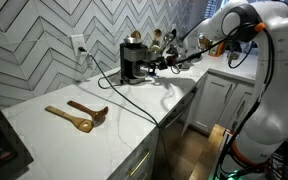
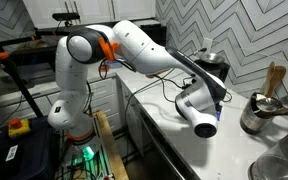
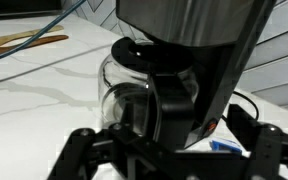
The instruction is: Pick up the coffee jar and slot it into the coffee machine
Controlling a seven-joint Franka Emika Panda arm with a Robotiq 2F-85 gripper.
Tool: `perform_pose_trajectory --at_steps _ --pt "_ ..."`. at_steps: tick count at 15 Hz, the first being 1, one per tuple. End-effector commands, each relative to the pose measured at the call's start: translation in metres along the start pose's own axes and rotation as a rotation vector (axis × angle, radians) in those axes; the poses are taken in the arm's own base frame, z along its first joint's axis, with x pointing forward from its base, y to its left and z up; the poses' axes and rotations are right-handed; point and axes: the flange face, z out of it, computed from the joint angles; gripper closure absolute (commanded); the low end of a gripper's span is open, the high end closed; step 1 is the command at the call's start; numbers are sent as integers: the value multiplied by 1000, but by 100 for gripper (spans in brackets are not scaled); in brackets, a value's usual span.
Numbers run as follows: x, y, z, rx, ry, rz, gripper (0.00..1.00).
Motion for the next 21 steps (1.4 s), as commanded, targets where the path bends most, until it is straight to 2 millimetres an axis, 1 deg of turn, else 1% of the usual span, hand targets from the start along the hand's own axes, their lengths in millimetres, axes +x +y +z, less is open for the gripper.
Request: perform_pose_trajectory --at_steps 1,5,8,12,15,21 --pt "5 -7 -3 22 1 -12 0" --pt "-3 -5 -9 -26 7 -14 0" --pt "-13 -1 -20 -70 49 -23 0" --pt "-29 12 -39 -188 151 -52 0" --pt "-51 21 -54 -277 241 -113 0" --pt "-108 43 -83 -444 453 -282 0"
